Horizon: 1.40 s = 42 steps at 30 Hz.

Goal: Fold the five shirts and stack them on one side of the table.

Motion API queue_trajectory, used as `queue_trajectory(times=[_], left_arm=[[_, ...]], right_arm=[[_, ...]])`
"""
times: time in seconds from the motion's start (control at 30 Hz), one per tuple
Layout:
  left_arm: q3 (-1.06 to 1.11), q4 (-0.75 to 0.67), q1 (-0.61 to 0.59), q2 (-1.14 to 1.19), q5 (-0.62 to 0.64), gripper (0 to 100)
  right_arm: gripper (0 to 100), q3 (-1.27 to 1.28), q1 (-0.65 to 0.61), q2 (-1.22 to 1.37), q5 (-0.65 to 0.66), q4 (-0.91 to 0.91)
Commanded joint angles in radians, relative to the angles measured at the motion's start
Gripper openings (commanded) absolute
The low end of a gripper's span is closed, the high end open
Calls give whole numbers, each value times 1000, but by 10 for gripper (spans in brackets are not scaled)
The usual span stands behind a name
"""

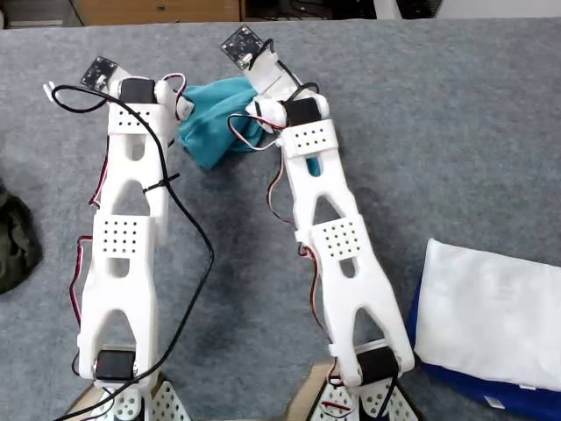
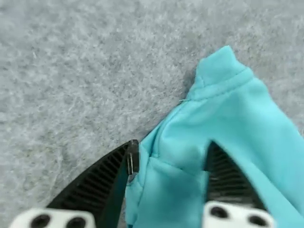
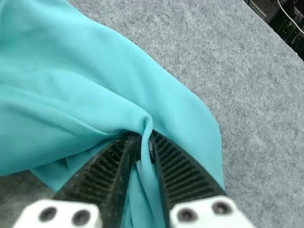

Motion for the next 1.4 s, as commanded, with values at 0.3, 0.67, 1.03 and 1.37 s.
queue_trajectory(times=[0.3, 0.67, 1.03, 1.37], left_arm=[[-46, -77, 2, -16, -103, 19], [-38, 69, 2, -16, -91, 279], [-37, -57, -5, 84, -60, 21], [-138, -58, 9, 91, -68, 18]], right_arm=[[5, -44, -8, -8, -3, -21], [5, -44, 13, -27, -8, 37], [5, -44, 13, -5, -5, 8], [5, -44, 18, -12, -8, 11]])
